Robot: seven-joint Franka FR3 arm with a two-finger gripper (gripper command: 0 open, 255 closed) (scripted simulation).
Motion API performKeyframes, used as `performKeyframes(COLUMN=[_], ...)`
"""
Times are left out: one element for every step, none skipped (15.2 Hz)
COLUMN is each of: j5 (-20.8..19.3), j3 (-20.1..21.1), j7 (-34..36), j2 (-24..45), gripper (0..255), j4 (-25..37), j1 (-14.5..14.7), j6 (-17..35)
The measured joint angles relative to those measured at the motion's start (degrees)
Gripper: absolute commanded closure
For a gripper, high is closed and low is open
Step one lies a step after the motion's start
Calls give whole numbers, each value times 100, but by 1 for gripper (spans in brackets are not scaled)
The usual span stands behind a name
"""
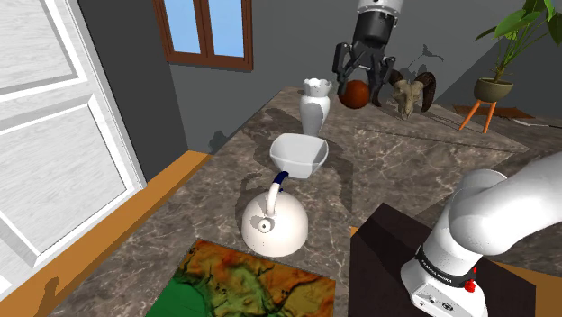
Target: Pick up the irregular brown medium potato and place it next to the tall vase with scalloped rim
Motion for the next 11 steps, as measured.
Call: performKeyframes(j5=[-69,-126,-205,-259,-312,-368,-415,-475,-516,-549,-568], j3=[-107,-206,-344,-441,-531,-655,-755,-888,-992,-1089,-1182], j7=[-136,-251,-405,-533,-650,-793,-920,-1094,-1232,-1360,-1479], j2=[112,219,322,424,486,640,738,890,1008,1125,1287], gripper=[255,255,255,255,255,255,255,255,255,255,255], j4=[76,182,309,381,427,601,694,807,913,1024,1184], j1=[-28,-52,-87,-112,-137,-163,-189,-223,-249,-274,-292], j6=[-5,-43,-115,-119,-137,-198,-228,-231,-259,-285,-312])
